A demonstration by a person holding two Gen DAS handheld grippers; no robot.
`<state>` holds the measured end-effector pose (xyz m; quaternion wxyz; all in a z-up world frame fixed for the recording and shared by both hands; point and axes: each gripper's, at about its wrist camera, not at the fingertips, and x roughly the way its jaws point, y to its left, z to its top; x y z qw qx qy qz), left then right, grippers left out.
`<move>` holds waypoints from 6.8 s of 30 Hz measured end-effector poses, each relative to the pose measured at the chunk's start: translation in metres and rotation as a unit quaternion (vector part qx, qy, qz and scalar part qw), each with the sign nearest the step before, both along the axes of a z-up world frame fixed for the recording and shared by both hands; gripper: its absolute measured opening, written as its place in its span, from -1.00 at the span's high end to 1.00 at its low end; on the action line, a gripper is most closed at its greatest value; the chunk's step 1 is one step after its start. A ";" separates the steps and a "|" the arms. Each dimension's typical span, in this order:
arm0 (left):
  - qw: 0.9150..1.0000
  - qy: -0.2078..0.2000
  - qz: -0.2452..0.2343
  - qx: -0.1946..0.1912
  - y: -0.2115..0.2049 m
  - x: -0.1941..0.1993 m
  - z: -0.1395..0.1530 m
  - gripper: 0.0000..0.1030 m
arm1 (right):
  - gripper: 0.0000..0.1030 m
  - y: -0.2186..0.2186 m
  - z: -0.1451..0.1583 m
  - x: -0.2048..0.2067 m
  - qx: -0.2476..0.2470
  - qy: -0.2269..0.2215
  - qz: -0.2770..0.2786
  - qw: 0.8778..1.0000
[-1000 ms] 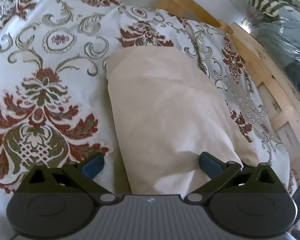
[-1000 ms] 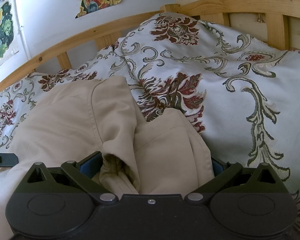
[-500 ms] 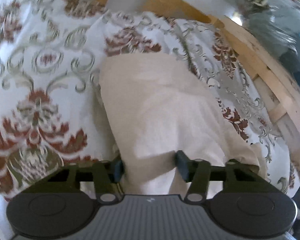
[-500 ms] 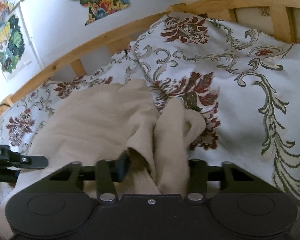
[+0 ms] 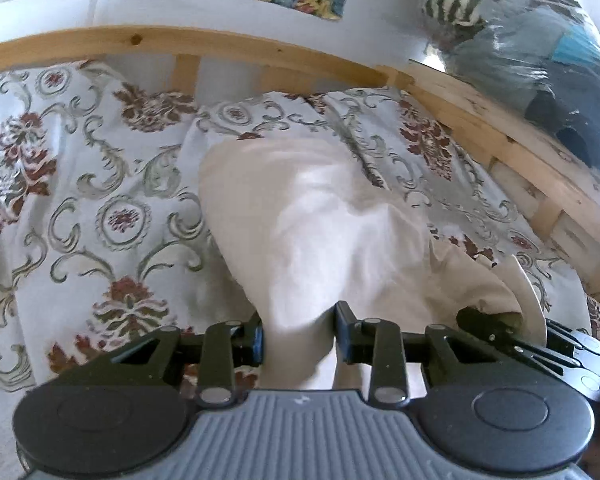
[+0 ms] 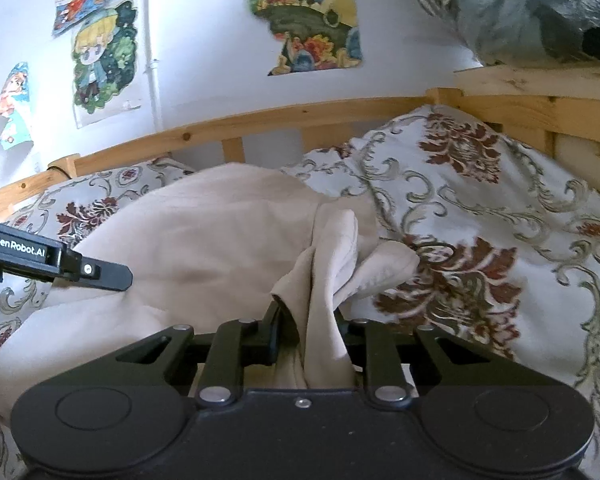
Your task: Fold large clothes
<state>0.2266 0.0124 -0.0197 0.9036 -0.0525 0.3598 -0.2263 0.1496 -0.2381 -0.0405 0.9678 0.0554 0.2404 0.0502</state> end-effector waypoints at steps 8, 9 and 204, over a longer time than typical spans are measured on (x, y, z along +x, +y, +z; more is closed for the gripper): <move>0.998 -0.046 0.010 0.036 0.034 0.006 0.015 0.34 | 0.62 0.044 0.009 0.015 -0.017 -0.037 0.032 0.999; 0.998 -0.052 0.017 0.041 0.039 0.008 0.018 0.34 | 0.63 0.051 0.011 0.019 -0.017 -0.044 0.034 0.998; 0.969 -0.075 0.212 0.097 0.108 -0.221 0.030 -0.99 | -0.99 0.069 0.061 -0.168 0.007 -0.005 -0.068 0.998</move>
